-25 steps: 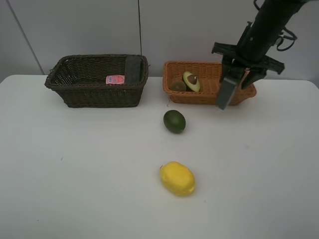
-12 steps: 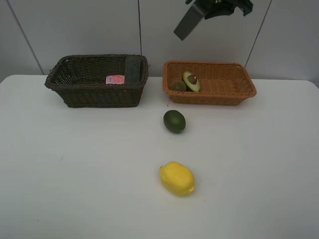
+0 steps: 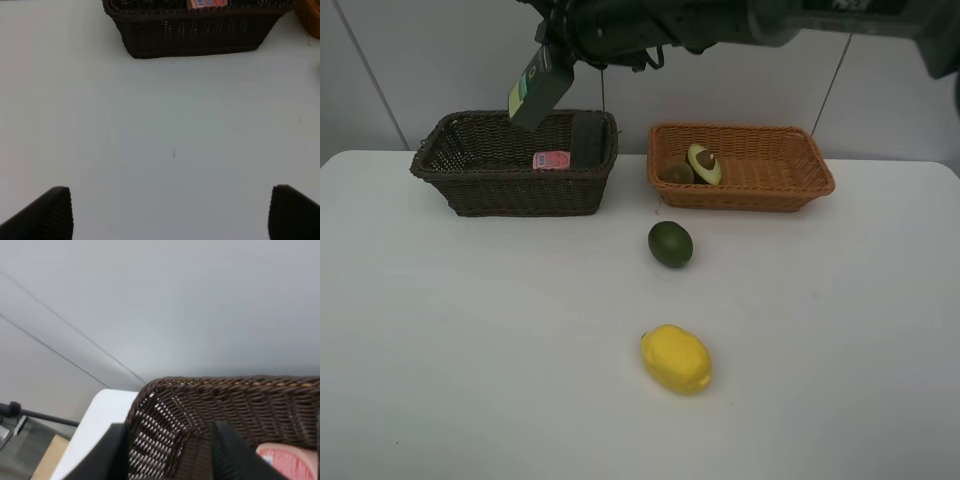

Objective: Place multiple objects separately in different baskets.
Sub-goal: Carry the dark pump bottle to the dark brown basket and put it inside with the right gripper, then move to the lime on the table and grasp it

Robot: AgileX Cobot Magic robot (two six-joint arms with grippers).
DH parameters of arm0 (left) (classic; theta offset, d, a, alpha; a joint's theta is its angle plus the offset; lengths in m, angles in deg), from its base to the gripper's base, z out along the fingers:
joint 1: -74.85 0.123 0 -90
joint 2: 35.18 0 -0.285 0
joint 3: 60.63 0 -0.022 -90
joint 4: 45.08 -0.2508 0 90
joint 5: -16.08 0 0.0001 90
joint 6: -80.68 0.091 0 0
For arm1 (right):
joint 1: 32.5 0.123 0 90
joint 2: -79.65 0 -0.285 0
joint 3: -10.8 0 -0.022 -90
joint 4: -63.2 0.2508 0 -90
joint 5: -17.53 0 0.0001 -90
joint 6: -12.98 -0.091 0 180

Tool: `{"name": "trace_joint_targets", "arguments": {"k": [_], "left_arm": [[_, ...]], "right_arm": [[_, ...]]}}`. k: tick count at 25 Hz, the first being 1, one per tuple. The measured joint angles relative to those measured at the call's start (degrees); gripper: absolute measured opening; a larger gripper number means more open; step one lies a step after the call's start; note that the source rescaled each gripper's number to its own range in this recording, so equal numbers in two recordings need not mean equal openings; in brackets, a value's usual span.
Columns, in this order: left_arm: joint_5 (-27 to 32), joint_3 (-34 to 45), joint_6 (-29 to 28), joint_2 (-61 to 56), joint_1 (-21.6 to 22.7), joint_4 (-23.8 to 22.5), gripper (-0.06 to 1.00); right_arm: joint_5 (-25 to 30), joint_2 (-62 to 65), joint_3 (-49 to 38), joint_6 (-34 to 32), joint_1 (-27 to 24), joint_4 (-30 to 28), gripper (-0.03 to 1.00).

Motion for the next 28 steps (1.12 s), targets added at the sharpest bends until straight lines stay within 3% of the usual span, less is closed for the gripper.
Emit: {"name": "trace_joint_targets", "arguments": {"k": [4, 10, 13, 15, 16, 17, 18, 20, 23, 28], "left_arm": [[0.0, 0.0, 0.0, 0.0, 0.0, 0.0, 1.0], [0.0, 0.0, 0.0, 0.0, 0.0, 0.0, 1.0], [0.0, 0.0, 0.0, 0.0, 0.0, 0.0, 1.0], [0.0, 0.0, 0.0, 0.0, 0.0, 0.0, 1.0], [0.0, 0.0, 0.0, 0.0, 0.0, 0.0, 1.0], [0.0, 0.0, 0.0, 0.0, 0.0, 0.0, 1.0], [0.0, 0.0, 0.0, 0.0, 0.0, 0.0, 1.0], [0.0, 0.0, 0.0, 0.0, 0.0, 0.0, 1.0], [0.0, 0.0, 0.0, 0.0, 0.0, 0.0, 1.0], [0.0, 0.0, 0.0, 0.0, 0.0, 0.0, 1.0]], "right_arm": [[-7.5, -7.1, 1.4, 0.0, -0.2, 1.2, 0.0], [-7.9, -11.9, 5.2, -0.6, -1.0, 1.6, 0.0], [-9.0, -11.9, 5.8, -0.7, -1.0, -1.0, 0.03], [-9.3, -11.7, 6.0, -0.8, -1.0, -3.3, 0.38], [-9.3, -11.5, 6.0, -0.8, -1.0, -4.5, 0.61], [-9.3, -11.5, 6.0, -0.8, -1.0, -6.0, 0.76], [-9.2, -11.5, 6.0, -0.8, -1.0, -7.4, 0.84], [-8.8, -11.5, 6.0, -0.8, -1.0, -9.0, 0.93], [-6.8, -10.9, 6.0, -0.8, -1.0, -9.9, 0.97], [5.2, -4.2, 6.0, -0.8, -1.8, -13.9, 0.98]]}}
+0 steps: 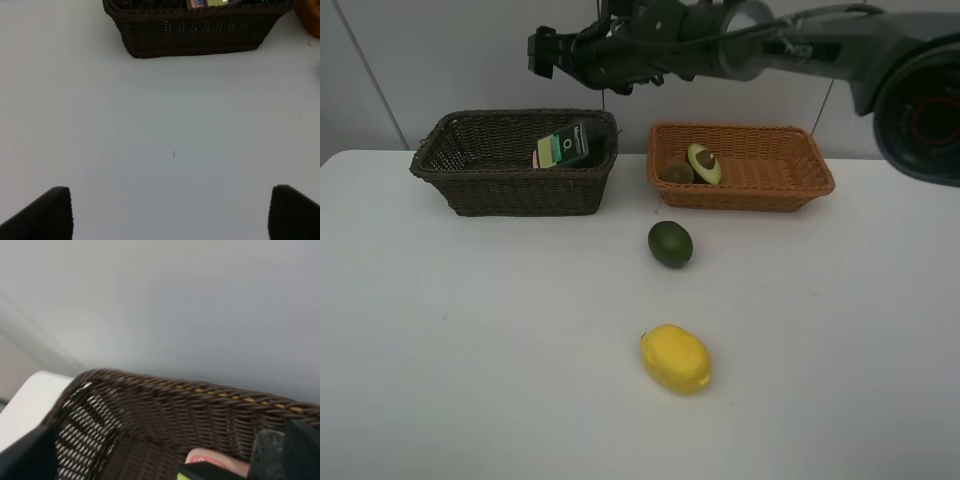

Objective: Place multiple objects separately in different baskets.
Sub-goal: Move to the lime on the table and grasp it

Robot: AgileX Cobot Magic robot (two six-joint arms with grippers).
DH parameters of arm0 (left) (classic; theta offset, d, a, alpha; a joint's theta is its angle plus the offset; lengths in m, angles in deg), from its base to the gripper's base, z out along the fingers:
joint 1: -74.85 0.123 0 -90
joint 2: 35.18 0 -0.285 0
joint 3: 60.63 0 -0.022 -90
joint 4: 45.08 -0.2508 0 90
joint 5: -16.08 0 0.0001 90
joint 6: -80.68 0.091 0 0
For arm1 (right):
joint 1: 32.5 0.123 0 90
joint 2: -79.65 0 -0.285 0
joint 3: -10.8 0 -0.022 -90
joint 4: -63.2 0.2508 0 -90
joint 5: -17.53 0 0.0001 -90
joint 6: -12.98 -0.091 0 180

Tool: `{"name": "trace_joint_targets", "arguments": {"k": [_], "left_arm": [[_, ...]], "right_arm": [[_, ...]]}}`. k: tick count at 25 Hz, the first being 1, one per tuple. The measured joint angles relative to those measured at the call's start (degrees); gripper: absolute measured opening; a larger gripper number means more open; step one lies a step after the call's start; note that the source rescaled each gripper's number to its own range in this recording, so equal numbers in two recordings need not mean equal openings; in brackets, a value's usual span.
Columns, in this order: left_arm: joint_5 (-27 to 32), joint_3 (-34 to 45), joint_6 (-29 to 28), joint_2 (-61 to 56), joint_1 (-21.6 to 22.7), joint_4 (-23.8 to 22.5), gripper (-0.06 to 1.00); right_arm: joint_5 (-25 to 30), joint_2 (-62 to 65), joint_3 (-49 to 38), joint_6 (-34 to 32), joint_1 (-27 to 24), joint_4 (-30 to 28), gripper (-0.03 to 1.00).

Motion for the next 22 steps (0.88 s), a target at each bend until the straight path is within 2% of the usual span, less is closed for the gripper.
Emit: {"name": "trace_joint_targets", "arguments": {"k": [3, 7, 10, 11, 14, 18, 22], "left_arm": [[0.0, 0.0, 0.0, 0.0, 0.0, 0.0, 1.0], [0.0, 0.0, 0.0, 0.0, 0.0, 0.0, 1.0], [0.0, 0.0, 0.0, 0.0, 0.0, 0.0, 1.0], [0.0, 0.0, 0.0, 0.0, 0.0, 0.0, 1.0], [0.0, 0.0, 0.0, 0.0, 0.0, 0.0, 1.0], [0.0, 0.0, 0.0, 0.0, 0.0, 0.0, 1.0], [0.0, 0.0, 0.0, 0.0, 0.0, 0.0, 1.0]], "right_arm": [[13.3, 7.6, 0.1, 0.0, -1.8, -6.2, 0.98], [37.2, 15.4, 0.6, 0.0, -5.1, -13.1, 0.98], [51.0, 16.8, 0.6, 0.0, -7.0, -16.3, 0.98], [53.0, 16.8, 0.6, -0.1, -7.2, -17.4, 0.98], [54.7, 16.8, -0.7, -1.0, -7.2, -19.5, 0.98], [54.7, 16.8, -5.3, -1.3, -6.8, -20.2, 0.98], [54.4, 16.8, -13.6, -1.3, -6.6, -20.4, 0.98]]}}
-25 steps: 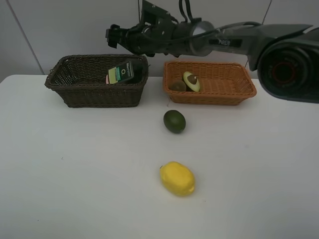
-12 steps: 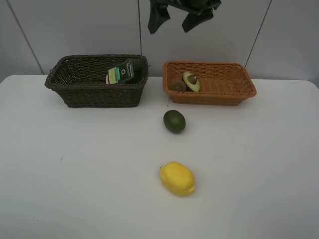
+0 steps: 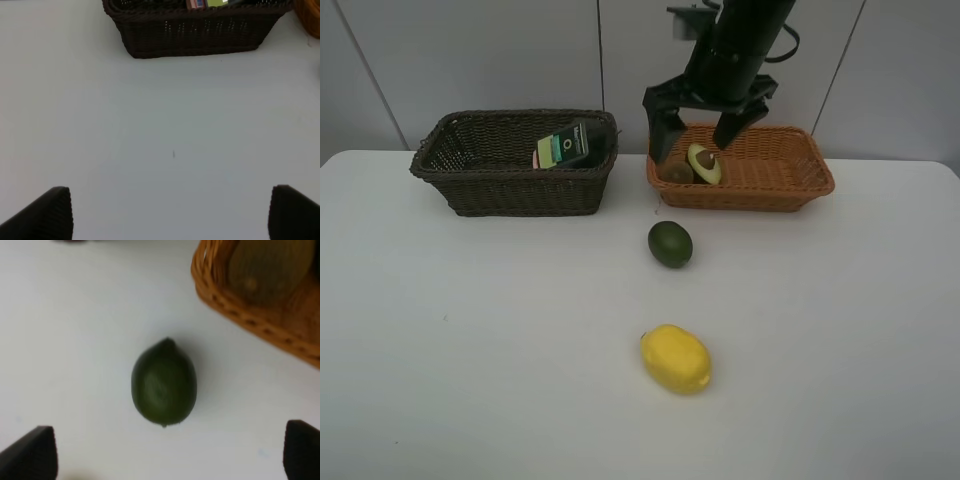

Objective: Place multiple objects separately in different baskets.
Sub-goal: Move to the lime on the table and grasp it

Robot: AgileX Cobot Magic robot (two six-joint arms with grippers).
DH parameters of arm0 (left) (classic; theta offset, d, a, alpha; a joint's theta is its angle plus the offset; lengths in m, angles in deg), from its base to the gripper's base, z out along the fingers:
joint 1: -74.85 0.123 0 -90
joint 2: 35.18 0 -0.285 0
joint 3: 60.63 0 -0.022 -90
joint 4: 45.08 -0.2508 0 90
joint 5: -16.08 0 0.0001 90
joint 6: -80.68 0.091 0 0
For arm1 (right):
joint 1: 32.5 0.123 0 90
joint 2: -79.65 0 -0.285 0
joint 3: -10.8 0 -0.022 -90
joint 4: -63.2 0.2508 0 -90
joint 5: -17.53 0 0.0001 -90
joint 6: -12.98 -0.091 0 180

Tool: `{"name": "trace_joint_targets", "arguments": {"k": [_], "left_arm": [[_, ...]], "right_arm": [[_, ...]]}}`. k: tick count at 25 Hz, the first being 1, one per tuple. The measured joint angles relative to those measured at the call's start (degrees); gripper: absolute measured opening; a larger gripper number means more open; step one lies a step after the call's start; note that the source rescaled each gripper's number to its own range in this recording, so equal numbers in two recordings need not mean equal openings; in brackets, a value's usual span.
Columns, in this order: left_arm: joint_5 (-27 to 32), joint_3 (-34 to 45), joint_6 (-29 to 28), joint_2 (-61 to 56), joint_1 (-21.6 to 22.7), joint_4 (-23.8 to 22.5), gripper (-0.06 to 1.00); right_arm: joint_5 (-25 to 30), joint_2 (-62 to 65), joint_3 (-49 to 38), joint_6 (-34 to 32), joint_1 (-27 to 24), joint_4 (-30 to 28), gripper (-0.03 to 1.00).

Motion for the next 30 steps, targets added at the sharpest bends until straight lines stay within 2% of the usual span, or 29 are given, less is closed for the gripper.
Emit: {"name": "trace_joint_targets", "arguments": {"k": [4, 10, 15, 26, 28, 30], "left_arm": [[0.0, 0.0, 0.0, 0.0, 0.0, 0.0, 1.0], [0.0, 0.0, 0.0, 0.0, 0.0, 0.0, 1.0], [0.0, 0.0, 0.0, 0.0, 0.0, 0.0, 1.0], [0.0, 0.0, 0.0, 0.0, 0.0, 0.0, 1.0], [0.0, 0.0, 0.0, 0.0, 0.0, 0.0, 1.0], [0.0, 0.0, 0.0, 0.0, 0.0, 0.0, 1.0]], "right_arm": [[-5.5, -1.0, -7.3, -0.1, 0.0, 0.6, 0.98], [-13.1, -5.3, -9.0, 1.4, 0.2, 2.6, 0.98], [-14.5, -8.2, -9.0, 3.8, 1.8, 4.8, 0.98], [-18.8, -13.9, -9.1, 4.4, 1.9, 1.5, 0.98], [-19.2, -14.2, -9.1, 4.4, 1.9, 1.3, 0.91], [-19.4, -14.4, -9.1, 4.4, 1.9, 0.4, 0.75]]}}
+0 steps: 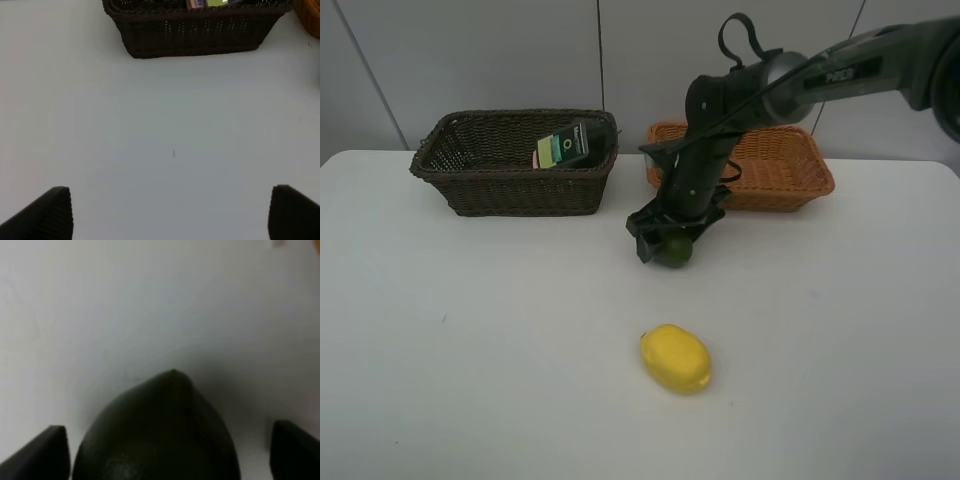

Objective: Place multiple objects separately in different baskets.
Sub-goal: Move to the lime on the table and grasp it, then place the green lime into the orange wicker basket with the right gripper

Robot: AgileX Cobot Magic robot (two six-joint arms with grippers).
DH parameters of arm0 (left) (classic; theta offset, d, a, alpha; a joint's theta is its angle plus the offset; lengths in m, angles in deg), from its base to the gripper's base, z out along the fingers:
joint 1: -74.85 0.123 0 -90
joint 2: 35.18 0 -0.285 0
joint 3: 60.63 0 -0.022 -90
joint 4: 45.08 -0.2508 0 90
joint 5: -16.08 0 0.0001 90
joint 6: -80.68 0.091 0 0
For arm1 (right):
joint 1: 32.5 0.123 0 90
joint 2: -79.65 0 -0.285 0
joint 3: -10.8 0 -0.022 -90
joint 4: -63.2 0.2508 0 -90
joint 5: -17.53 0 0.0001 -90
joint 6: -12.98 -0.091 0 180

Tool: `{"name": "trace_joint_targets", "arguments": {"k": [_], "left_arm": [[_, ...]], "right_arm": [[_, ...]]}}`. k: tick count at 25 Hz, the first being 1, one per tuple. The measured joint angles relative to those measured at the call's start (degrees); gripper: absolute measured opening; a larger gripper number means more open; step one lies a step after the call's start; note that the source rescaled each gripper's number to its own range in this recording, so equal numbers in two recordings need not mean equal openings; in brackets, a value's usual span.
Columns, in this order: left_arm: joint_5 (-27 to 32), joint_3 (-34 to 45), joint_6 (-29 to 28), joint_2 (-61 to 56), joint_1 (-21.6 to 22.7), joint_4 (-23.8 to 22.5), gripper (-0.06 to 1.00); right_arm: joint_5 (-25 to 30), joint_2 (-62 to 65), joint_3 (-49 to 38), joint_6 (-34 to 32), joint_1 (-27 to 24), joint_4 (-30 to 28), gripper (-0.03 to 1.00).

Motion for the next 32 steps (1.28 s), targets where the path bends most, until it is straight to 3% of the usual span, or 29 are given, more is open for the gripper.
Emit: {"name": "trace_joint_targets", "arguments": {"k": [2, 3, 12, 18, 25, 29, 30, 32], "left_arm": [[0.0, 0.0, 0.0, 0.0, 0.0, 0.0, 1.0], [0.0, 0.0, 0.0, 0.0, 0.0, 0.0, 1.0], [0.0, 0.0, 0.0, 0.0, 0.0, 0.0, 1.0], [0.0, 0.0, 0.0, 0.0, 0.0, 0.0, 1.0], [0.0, 0.0, 0.0, 0.0, 0.0, 0.0, 1.0], [0.0, 0.0, 0.0, 0.0, 0.0, 0.0, 1.0], [0.0, 0.0, 0.0, 0.0, 0.0, 0.0, 1.0], [0.0, 0.0, 0.0, 0.0, 0.0, 0.0, 1.0]], "right_arm": [[-0.1, -0.1, 0.0, 0.0, 0.0, -0.6, 0.41], [0.0, -0.1, 0.0, 0.0, 0.0, -1.2, 0.37], [5.8, 3.9, 3.6, 0.1, 0.0, -4.6, 0.37], [10.6, 10.7, 17.3, -0.1, -4.3, -4.6, 0.37], [2.5, 6.7, 19.9, -0.1, -14.7, -4.6, 0.37], [-0.2, 1.8, 19.9, -0.8, -17.8, -4.6, 0.37], [-0.8, 0.6, 19.9, -1.8, -18.1, -4.6, 0.44], [-1.3, -1.1, 19.9, -3.6, -18.6, -4.6, 0.7]]}}
